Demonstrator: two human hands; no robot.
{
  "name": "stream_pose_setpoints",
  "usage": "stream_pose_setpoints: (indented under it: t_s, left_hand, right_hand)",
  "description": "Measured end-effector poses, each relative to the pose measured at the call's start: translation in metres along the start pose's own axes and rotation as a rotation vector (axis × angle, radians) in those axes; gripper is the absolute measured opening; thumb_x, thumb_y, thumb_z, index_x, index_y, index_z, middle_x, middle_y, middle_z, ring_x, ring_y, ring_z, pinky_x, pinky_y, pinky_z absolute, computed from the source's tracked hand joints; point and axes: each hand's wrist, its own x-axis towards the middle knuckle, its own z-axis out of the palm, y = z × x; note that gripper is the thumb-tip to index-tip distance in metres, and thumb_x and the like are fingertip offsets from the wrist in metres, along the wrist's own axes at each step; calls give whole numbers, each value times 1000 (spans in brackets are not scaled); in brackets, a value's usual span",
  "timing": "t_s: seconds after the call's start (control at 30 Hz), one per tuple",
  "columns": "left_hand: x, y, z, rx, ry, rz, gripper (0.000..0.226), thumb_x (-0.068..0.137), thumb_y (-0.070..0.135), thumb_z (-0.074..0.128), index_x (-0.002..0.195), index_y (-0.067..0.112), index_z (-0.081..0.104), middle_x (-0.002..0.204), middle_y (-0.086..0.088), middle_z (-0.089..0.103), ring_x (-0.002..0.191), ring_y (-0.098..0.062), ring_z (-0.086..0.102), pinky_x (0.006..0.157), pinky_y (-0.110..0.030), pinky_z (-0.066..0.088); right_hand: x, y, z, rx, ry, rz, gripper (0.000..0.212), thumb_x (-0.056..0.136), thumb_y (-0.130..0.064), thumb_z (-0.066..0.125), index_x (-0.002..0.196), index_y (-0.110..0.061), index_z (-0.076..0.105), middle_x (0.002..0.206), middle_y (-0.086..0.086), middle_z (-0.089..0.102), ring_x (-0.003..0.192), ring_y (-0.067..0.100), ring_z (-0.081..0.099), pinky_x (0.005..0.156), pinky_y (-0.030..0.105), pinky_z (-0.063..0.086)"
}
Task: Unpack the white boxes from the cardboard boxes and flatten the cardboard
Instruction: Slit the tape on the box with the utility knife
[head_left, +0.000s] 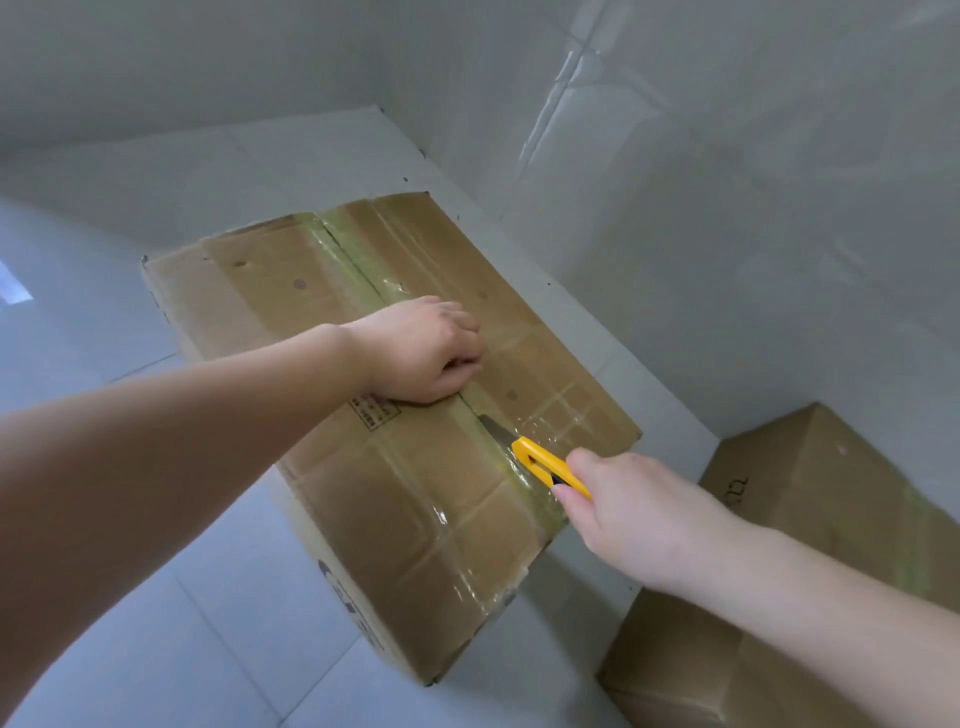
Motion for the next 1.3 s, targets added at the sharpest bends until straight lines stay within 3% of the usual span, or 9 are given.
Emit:
stream_pose_setpoints:
  t_s: [0.37,0.57,1.3]
  left_hand:
    - [-3,11,-2,-8,7,-50,39,91,34,38,64,10,54,64,-3,49,63,-29,51,64,-37,49]
    - [8,40,11,-33,-57,46,40,92,35,38,65,11,54,67,-5,52,65,-32,53,64,-41,50]
    - [0,42,8,-23,-61,16,42,91,37,37,63,10,52,64,-2,48,61,-29,49,62,-38,50]
  right_hand:
    - [-20,11,17,17,8,31,28,101,-42,29,86,-18,31,63,-2,35,53,14,32,44,28,19]
    - [-28,17,21,33,17,34,28,100,-42,31,87,-18,33,63,-2,37,52,14,34,45,29,20]
    - [-74,45,42,-49,-75,61,28,100,-46,28,85,-23,29,65,-4,39,52,14,35,45,28,21]
